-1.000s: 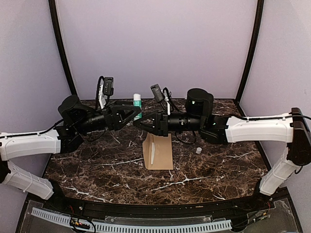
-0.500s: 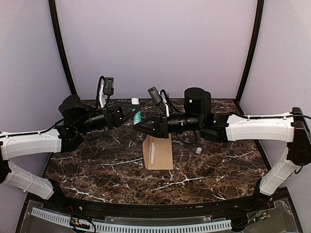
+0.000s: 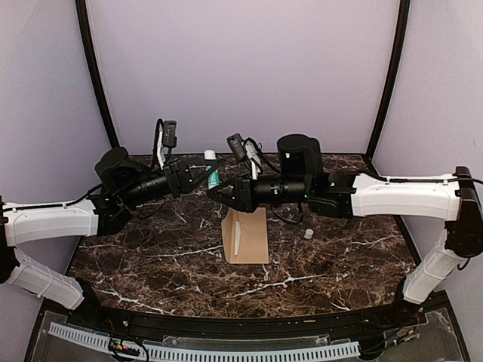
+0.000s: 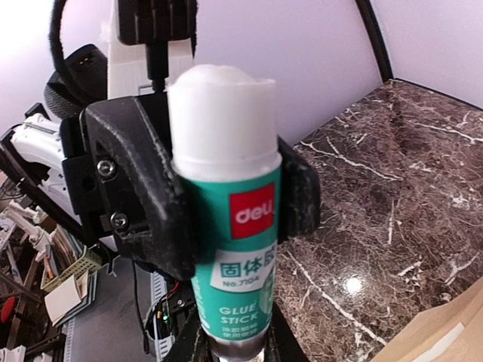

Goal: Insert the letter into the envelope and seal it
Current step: Unscrew the solid glue.

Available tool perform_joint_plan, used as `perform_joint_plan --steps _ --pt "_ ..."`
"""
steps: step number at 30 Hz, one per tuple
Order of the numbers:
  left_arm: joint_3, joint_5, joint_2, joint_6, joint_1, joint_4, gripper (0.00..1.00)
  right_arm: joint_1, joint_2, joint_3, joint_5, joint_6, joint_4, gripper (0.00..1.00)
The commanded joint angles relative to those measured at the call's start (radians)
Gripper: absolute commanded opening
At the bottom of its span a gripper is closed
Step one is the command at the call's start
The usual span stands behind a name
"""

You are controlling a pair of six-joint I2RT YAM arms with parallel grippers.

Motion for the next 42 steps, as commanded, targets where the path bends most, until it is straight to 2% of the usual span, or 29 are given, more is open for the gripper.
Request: perform_joint_plan --steps 1,7,11,14,17,20,23,27,31,34,37,39,42 --pt "0.010 -0.054 -0.015 0.051 -0.012 -0.039 0.00 0.019 0.041 0.081 0.286 0.005 -0.063 0.00" --pt "0.007 -0.152 -0.034 0.100 -0.024 -0.104 0.00 0.061 0.114 0.193 0.540 0.023 -0.178 0.00" --pt "0.004 -0.170 -0.036 0.098 -0.025 -0.118 0.00 0.080 0.134 0.234 0.633 0.023 -0.225 0.00" --pt "0.001 -0.175 -0.036 0.096 -0.025 -0.117 0.00 0.083 0.139 0.246 0.639 0.012 -0.238 0.00" --pt "0.001 -0.167 -0.041 0.103 -0.025 -0.116 0.00 0.080 0.120 0.223 0.572 -0.026 -0.206 0.00" --pt "0.000 -0.136 -0.056 0.129 -0.025 -0.122 0.00 0.052 0.063 0.149 0.419 -0.061 -0.120 0.00" --pt "-0.001 -0.050 -0.083 0.148 -0.021 -0.121 0.00 -0.026 -0.020 0.014 0.137 -0.039 0.054 0.00" --pt "0.014 0.106 -0.091 0.136 -0.017 -0.104 0.00 -0.116 -0.079 -0.124 -0.256 0.085 0.365 0.00" --pt "0.014 0.227 -0.086 0.081 -0.017 -0.040 0.00 -0.135 -0.055 -0.116 -0.464 0.161 0.503 0.00" --pt "0.015 0.291 -0.071 0.036 -0.016 -0.001 0.00 -0.136 -0.032 -0.105 -0.525 0.198 0.549 0.00" --pt "0.008 0.294 -0.071 0.023 -0.016 0.013 0.00 -0.137 -0.028 -0.109 -0.500 0.204 0.550 0.02" --pt "0.001 0.240 -0.086 0.043 -0.016 -0.011 0.00 -0.141 -0.044 -0.121 -0.432 0.177 0.503 0.12" --pt "-0.016 0.094 -0.142 0.112 -0.016 -0.066 0.00 -0.148 -0.095 -0.156 -0.299 0.133 0.422 0.39"
